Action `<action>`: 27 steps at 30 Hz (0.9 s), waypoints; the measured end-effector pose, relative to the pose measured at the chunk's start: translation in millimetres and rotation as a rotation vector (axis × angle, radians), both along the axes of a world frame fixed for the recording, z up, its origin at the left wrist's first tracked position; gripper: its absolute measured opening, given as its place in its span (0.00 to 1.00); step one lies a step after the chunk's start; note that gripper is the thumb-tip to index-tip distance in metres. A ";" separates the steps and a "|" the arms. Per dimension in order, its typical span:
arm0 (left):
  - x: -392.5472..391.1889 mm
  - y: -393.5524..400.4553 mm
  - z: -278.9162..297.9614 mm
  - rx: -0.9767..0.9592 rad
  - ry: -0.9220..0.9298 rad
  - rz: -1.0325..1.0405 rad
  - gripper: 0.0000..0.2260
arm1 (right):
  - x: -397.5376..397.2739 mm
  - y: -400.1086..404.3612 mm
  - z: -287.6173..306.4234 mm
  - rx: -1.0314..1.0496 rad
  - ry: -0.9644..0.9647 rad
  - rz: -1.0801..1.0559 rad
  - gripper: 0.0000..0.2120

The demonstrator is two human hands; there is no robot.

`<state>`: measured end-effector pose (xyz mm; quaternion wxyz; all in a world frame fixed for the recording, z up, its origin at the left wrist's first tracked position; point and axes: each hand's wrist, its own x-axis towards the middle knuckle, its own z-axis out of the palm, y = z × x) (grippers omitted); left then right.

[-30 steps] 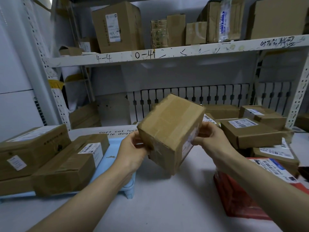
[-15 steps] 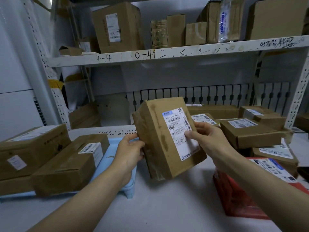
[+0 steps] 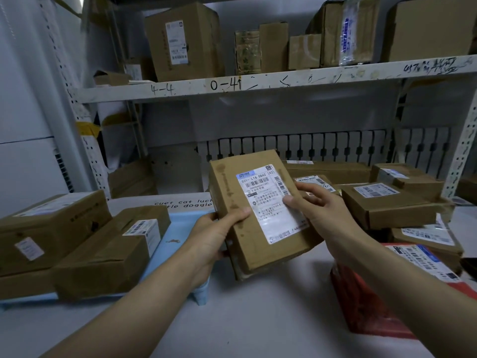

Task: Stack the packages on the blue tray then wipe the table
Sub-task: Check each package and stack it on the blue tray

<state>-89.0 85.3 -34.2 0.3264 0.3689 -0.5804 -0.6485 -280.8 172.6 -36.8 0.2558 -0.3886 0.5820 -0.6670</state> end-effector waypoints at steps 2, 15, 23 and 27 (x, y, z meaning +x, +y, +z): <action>0.1 0.9 1.3 0.038 0.048 -0.012 0.20 | -1.0 0.6 1.6 0.028 -0.016 0.037 0.18; -1.3 -2.1 -2.8 -0.073 0.082 0.081 0.15 | 11.0 3.0 0.5 0.277 -0.014 0.060 0.45; -5.5 4.6 10.9 0.036 0.114 0.004 0.32 | 26.9 3.2 16.3 0.086 -0.045 0.006 0.25; 7.5 -6.9 8.0 0.346 0.213 -0.080 0.34 | 26.8 8.0 23.3 -0.049 -0.147 0.133 0.14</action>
